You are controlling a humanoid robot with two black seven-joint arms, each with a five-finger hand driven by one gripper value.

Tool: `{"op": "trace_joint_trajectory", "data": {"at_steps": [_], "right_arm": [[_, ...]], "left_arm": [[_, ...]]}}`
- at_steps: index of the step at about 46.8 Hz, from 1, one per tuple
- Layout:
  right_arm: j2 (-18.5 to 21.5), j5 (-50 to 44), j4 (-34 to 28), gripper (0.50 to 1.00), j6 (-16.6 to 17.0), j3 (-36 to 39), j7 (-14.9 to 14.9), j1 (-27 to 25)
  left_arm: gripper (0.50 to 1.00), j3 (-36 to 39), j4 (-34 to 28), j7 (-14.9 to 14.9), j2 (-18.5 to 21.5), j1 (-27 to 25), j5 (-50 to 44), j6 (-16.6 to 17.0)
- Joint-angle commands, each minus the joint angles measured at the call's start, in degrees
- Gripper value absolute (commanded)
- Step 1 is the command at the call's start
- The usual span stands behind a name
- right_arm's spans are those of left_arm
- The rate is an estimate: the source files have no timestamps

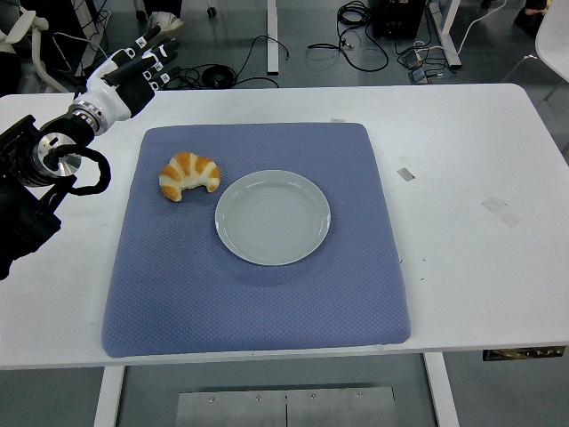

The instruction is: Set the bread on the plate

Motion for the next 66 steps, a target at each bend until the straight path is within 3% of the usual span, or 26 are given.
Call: {"op": "trace_joint_trajectory", "data": {"at_steps": [1,66], "right_arm": [[0.0,0.0,0.0,1.000,0.0,0.1,0.0,0.1],[0.0,0.0,0.0,1.000,0.0,0.0,0.0,0.1]], "left_arm": [[0.983,0.1,0.0,0.0,0.1,-0.1,0.1,-0.1],[0.983,3.1,-0.7,-0.1,0.9,-1.5,1.6,-0.4]]}}
